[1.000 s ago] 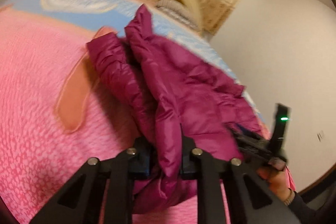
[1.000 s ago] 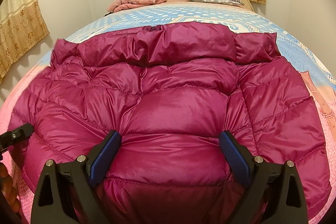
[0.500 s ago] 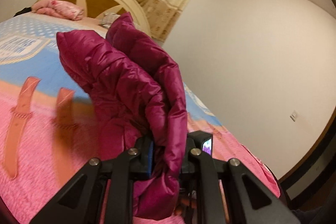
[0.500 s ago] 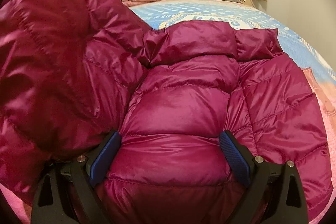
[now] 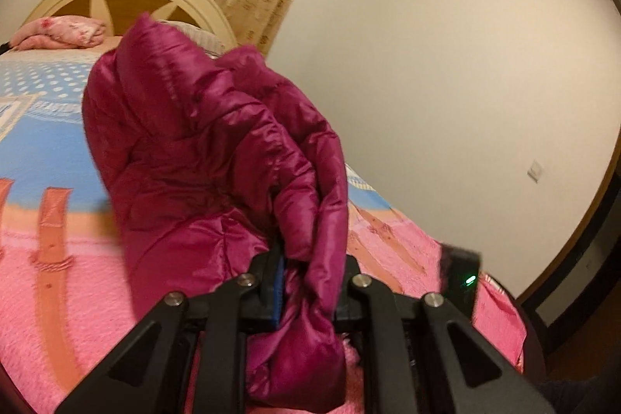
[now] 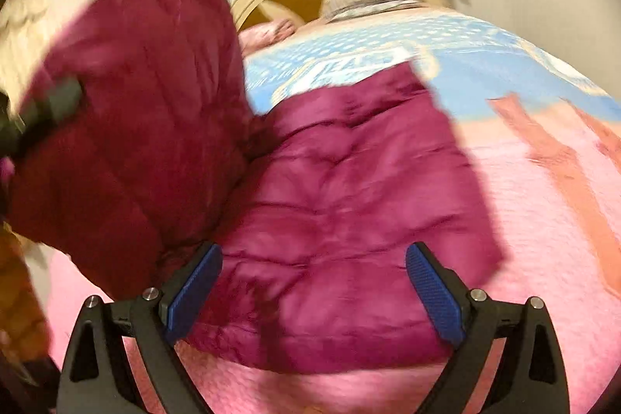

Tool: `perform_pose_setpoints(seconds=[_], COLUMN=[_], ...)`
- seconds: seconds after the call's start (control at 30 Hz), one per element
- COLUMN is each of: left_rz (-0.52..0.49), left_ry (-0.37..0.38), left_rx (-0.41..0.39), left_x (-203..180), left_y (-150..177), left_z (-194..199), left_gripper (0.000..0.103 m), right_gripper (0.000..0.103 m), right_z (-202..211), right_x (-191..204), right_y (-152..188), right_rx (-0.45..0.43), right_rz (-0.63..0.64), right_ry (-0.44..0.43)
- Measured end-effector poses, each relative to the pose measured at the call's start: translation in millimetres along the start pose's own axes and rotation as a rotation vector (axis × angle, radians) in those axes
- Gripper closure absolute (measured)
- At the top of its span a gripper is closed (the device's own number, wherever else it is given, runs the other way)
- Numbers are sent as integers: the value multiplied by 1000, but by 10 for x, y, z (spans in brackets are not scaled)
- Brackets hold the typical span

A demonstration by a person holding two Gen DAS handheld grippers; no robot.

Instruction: Fold large clothes

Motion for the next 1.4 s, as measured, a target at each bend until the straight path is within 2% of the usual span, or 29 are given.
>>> perform_pose_setpoints(seconds=[0.17,0.27,0.4,0.47,0.53,0.6,0.63,0.73,0.87,0.9,0.93,1.0,1.03,1.1,1.17,1.2,1.3,1.4], left_rz=[-108,-218,-460,-543,-563,-537,-525,-521,-524,-520,-518,-524,-537,-553,-565,-567,-545,-481], left_ry=[-28,-77,-184,-214,-215,-198,-191,-185,-187,-189,-191,-196,-201,-198,-207,-206,-212,-285], left_rx=[78,118,148,135,132,135,136,132,133,136,139,149,145,126,90,74,54,3], left_x=[-247,-377,-516,-550,-548,-526,-516,-473,-493,-516,-522,-551,-579,-609,-602,-587,-488,-195], left_y=[172,362,728,842,876,855,843,754,768,710,715,731,743,765,776,771,700,497], left_z=[-492,-763,-1059,-1088,-1068,-1034,-1012,-1022,-1010,-1072,-1052,-1015,-922,-775,-528,-414,-181,-68], left_gripper=[86,86,84,82,82,82,81,77,76,76,73,57,53,29,12,7,5,0], right_gripper=[7,7,7,7,9,26,29,29,30,35,41,63,65,66,66,66,66,66], right_z=[280,430,529,613,624,598,564,390,5,-132,-215,-367,-417,-433,-423,-425,-367,-229], right_x=[-328,-561,-797,-902,-853,-748,-671,-449,-237,-208,-223,-269,-305,-332,-398,-416,-491,-540], right_y=[-94,-131,-206,-237,-302,-395,-470,-702,-755,-723,-679,-616,-576,-539,-515,-487,-436,-357], right_rx=[-83,-125,-161,-160,-157,-132,-122,-76,55,105,135,177,189,187,181,179,169,157], right_rz=[-70,-126,-193,-189,-156,-116,-98,-55,-29,-29,-30,-14,-7,-23,-30,-33,-48,-65], right_ry=[67,93,129,138,124,66,27,-61,-156,-158,-142,-73,-37,-45,-32,-29,-25,-17])
Point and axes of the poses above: each gripper's, at about its wrist camera, not at the fingertips, and z roughly against the way its jaws point, x to its left, y to its underside, the point moved 8 cm from there along -z, roughly the way its jaws point, and after that the axes turned 6 degrees about -y, right-handed, at the moved point
